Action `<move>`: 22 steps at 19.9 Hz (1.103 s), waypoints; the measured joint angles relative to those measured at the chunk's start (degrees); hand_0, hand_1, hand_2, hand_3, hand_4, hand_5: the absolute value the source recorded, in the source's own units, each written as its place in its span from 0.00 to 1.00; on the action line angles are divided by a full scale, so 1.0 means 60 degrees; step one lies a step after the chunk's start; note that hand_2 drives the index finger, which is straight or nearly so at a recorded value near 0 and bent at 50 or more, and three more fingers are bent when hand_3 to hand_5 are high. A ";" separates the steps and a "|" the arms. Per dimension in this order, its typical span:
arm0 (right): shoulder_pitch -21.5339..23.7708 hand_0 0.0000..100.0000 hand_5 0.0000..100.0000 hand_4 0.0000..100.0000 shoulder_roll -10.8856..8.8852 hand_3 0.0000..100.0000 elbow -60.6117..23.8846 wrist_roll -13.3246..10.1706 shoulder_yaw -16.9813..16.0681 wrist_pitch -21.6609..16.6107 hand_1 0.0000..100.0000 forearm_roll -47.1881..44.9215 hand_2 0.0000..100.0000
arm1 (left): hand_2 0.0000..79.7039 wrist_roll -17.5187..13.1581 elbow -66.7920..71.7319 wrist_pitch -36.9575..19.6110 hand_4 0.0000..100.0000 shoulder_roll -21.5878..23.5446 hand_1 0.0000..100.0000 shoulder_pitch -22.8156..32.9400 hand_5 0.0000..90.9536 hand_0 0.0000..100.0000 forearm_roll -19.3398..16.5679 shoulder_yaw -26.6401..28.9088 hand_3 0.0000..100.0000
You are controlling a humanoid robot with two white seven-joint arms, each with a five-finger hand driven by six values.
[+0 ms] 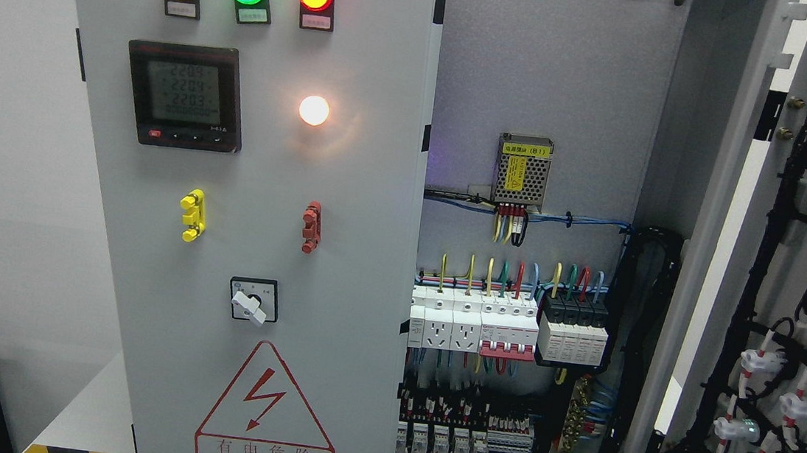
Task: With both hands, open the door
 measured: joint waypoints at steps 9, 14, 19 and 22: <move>0.0590 0.12 0.00 0.00 -0.0557 0.00 -0.3515 0.0581 0.0827 -0.2538 0.39 0.0000 0.00 | 0.00 -0.0063 0.0194 -0.0135 0.00 -0.0107 0.39 -0.0007 0.00 0.12 0.0067 -0.0058 0.00; 0.0284 0.12 0.00 0.00 -0.0756 0.00 -0.4739 0.1593 0.1068 -0.3585 0.39 0.0000 0.00 | 0.00 -0.0094 0.0244 -0.0146 0.00 -0.0134 0.39 -0.0008 0.00 0.12 0.0077 -0.0076 0.00; -0.0151 0.12 0.00 0.00 -0.0853 0.00 -0.5644 0.1784 0.1225 -0.4539 0.39 0.0000 0.00 | 0.00 -0.0099 0.0278 -0.0146 0.00 -0.0152 0.39 -0.0012 0.00 0.12 0.0077 -0.0088 0.00; -0.0647 0.12 0.00 0.00 -0.0890 0.00 -0.6033 0.1819 0.1267 -0.4698 0.39 0.0000 0.00 | 0.00 -0.0100 0.0294 -0.0146 0.00 -0.0158 0.39 -0.0013 0.00 0.12 0.0076 -0.0092 0.00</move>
